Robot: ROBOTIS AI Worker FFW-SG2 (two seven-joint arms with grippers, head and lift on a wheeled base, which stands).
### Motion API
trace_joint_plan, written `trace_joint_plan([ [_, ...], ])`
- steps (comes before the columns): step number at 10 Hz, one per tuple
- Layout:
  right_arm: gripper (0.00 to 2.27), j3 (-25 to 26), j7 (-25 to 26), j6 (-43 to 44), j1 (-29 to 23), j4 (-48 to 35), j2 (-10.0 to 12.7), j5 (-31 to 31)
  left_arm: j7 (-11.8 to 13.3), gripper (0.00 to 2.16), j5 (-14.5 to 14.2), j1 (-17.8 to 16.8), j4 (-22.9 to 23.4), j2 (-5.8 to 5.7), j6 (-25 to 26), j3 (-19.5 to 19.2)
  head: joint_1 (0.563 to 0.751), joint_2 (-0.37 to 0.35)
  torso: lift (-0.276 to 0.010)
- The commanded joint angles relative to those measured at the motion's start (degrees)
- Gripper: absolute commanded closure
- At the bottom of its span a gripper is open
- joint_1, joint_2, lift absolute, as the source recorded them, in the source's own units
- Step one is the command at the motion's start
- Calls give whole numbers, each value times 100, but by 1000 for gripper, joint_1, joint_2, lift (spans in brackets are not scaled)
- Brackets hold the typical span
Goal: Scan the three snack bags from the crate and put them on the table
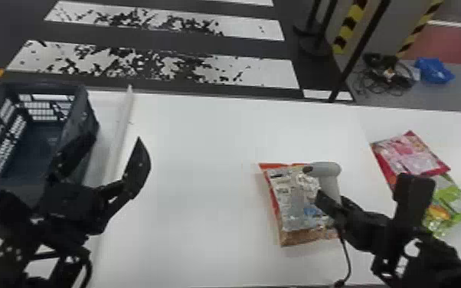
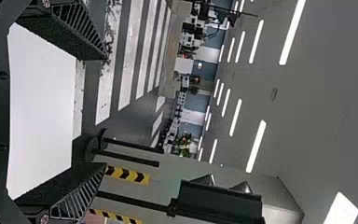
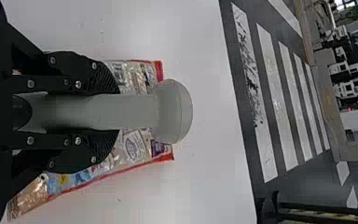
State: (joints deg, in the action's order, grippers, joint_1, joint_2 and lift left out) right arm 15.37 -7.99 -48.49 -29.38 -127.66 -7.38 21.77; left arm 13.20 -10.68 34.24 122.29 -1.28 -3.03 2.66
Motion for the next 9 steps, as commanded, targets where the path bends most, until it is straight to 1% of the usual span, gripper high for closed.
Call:
trace_joint_plan([
  [1,2243,511,0,-87,275,198,-26,64,34,63,-4,4,14,-4,0,15,695,-174,-94],
  [2,2243,695,-18,-87,547,558,-149,47,42,63,-39,21,31,-22,0,15,695,-217,-94],
  [3,2243,854,-18,-104,714,813,-211,47,69,63,-65,57,67,-31,0,-3,695,-260,-94],
  [4,2243,924,-27,-87,855,1121,-325,38,78,63,-74,74,84,-39,0,-29,695,-297,-94],
  [6,2243,950,-27,71,1031,1745,-466,-76,113,63,-92,101,128,-39,0,-38,695,-332,-94],
  [7,2243,950,-71,318,1119,2105,-545,-146,113,63,-92,109,128,-39,0,-47,695,-350,-94],
  [8,2243,942,-115,704,1154,2404,-615,-173,122,63,-92,101,128,-48,18,-38,695,-350,-94],
  [9,2243,924,-176,704,1233,2650,-729,-217,130,63,-92,109,128,-48,18,-29,695,-350,-94],
])
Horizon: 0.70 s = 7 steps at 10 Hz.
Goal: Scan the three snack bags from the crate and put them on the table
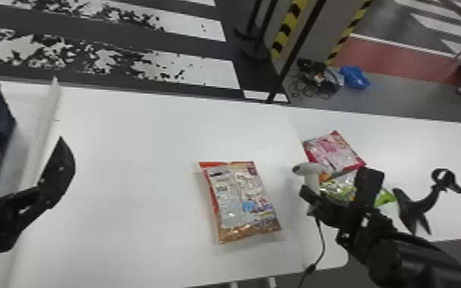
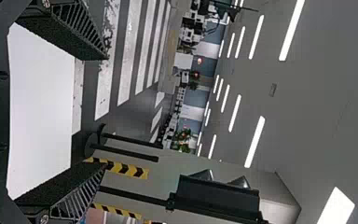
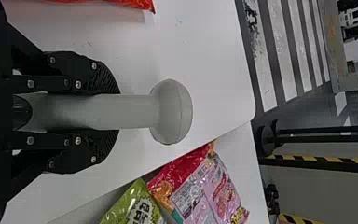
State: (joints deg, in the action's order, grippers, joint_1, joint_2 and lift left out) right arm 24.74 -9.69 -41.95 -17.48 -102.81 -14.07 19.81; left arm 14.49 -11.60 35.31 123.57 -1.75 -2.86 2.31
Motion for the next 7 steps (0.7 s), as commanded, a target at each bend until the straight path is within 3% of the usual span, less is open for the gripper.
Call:
trace_joint_plan([
  [1,2219,-13,-16,50,104,306,-96,-65,1,63,-9,2,-9,8,19,7,695,-350,-94],
  [3,1676,-21,-7,50,174,499,-157,-144,1,63,-9,-7,-9,8,19,7,695,-350,-94],
  [4,1258,-48,-16,68,192,552,-184,-179,1,63,-9,-7,-9,8,19,7,695,-350,-94],
  [6,-2,-30,-16,226,78,394,-175,-135,1,63,-9,-25,-26,16,19,7,695,-350,-94],
  [7,-2,14,-16,402,-116,7,-166,-74,1,63,-9,-25,-26,16,19,7,695,-350,-94],
])
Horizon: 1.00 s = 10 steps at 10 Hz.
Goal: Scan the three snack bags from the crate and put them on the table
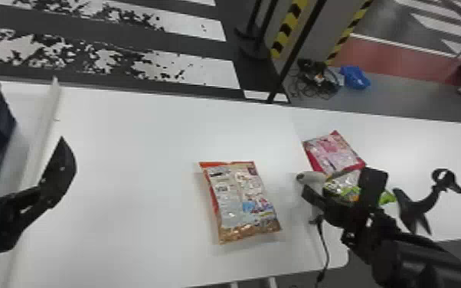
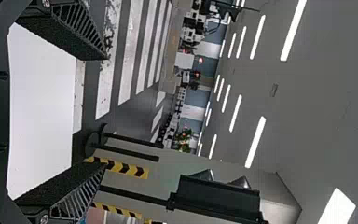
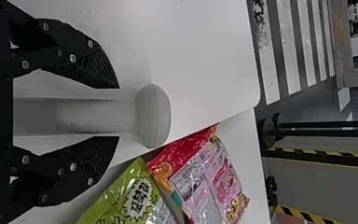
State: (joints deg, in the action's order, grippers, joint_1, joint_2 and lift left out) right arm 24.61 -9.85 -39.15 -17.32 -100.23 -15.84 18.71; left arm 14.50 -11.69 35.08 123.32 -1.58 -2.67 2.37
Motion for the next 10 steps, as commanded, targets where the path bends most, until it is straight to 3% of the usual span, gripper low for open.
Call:
trace_joint_plan([
  [1,53,88,0,351,-369,-805,55,89,0,63,0,-1,-1,0,0,0,695,-350,-94],
  [2,53,220,-202,281,-509,-1359,55,247,0,63,0,-1,-1,0,0,-9,695,-350,-94],
  [4,63,677,-2100,-2110,88,-1790,-33,432,0,63,0,25,8,0,0,-9,695,-350,-94],
  [5,80,641,-2786,-2919,343,-1754,-235,388,0,63,0,34,8,0,-18,-9,695,-323,-94],
  [6,93,360,-3138,-3288,457,-1561,-499,318,9,63,0,51,8,-9,-18,-9,695,-308,-94],
  [7,97,53,-3384,-3323,589,-1210,-604,133,9,63,0,69,8,-9,-35,-18,695,-286,-94],
  [10,97,-598,-3709,-2831,871,-313,-674,-509,27,63,0,148,8,-9,-88,-70,695,-252,-94],
])
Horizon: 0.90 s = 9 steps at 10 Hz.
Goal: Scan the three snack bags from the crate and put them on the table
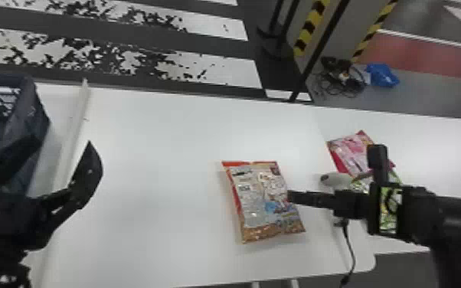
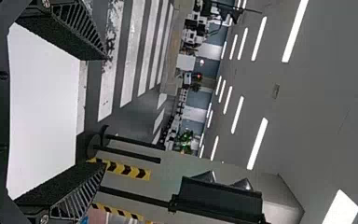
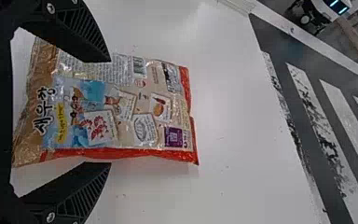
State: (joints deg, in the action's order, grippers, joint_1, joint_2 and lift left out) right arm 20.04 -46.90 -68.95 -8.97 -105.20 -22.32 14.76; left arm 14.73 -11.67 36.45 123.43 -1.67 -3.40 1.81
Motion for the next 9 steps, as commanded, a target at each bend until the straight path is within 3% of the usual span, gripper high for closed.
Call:
trace_joint_plan([
  [1,97,-290,-30,412,44,342,-26,-228,13,63,-2,37,-3,0,-33,-23,695,-250,-94],
  [3,97,-510,-56,992,80,703,-26,-386,224,63,-125,108,-3,18,-121,-76,695,-244,-94],
  [5,184,-677,-161,1116,88,817,9,-465,233,63,-125,117,-3,26,-121,-93,695,-238,-94],
  [6,795,-782,-161,1116,88,852,18,-492,233,63,-125,117,-3,35,-121,-84,695,-233,-94],
  [7,2094,-835,-135,905,141,852,18,-518,233,63,-134,125,-3,35,-121,-93,695,-222,-94],
  [8,2243,-774,-135,834,168,843,18,-395,224,63,-125,125,-3,35,-121,-93,695,-215,-94],
  [9,2243,-694,-135,834,150,791,18,-369,224,63,-134,125,-3,35,-104,-93,695,-211,-94],
])
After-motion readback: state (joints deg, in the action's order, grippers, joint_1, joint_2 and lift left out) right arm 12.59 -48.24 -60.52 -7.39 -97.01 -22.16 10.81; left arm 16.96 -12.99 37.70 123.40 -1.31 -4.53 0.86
